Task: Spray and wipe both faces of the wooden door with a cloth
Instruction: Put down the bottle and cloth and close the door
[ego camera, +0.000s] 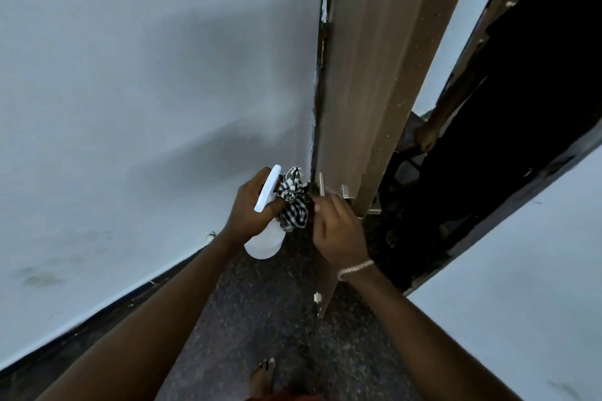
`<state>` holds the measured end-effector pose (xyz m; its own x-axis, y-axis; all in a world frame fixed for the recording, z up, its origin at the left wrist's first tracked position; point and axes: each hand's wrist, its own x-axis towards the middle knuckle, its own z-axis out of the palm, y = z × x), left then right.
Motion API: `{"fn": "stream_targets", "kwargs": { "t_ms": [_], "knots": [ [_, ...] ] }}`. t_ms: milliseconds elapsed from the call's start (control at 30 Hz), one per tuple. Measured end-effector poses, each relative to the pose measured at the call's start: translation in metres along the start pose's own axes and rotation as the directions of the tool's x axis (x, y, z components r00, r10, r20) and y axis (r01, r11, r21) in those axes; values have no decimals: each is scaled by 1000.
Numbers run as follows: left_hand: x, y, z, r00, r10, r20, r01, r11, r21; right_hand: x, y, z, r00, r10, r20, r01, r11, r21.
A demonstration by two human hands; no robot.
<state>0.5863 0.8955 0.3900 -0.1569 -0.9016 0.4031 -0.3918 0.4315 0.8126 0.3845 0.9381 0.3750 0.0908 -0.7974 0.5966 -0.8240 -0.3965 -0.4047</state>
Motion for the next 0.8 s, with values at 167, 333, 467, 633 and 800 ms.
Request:
{"fn": "stream_targets", "kwargs": {
  "t_ms": [167, 333, 467, 633, 800],
  "knots": [
    [-14, 8, -1, 1000, -8, -4, 8, 1000, 10, -28, 29, -42, 961, 187, -206, -187, 982, 19],
    [-21, 21, -3, 1000, 1, -22, -1, 1000, 2, -36, 88, -6, 929, 262, 261, -177, 935, -308],
    [-30, 26, -8, 999, 0, -41, 0, 1000, 1, -34, 77, 15, 923, 231, 309, -152, 954, -258],
    [-44, 35, -13, 998, -1, -56, 1, 1000, -2, -23, 61, 27, 935, 152, 321, -77, 969, -237],
    [-59, 36, -13, 999, -24, -46, 23, 999, -22, -1, 49, 43, 911, 4, 413, 79, 980, -183]
  ]
}}
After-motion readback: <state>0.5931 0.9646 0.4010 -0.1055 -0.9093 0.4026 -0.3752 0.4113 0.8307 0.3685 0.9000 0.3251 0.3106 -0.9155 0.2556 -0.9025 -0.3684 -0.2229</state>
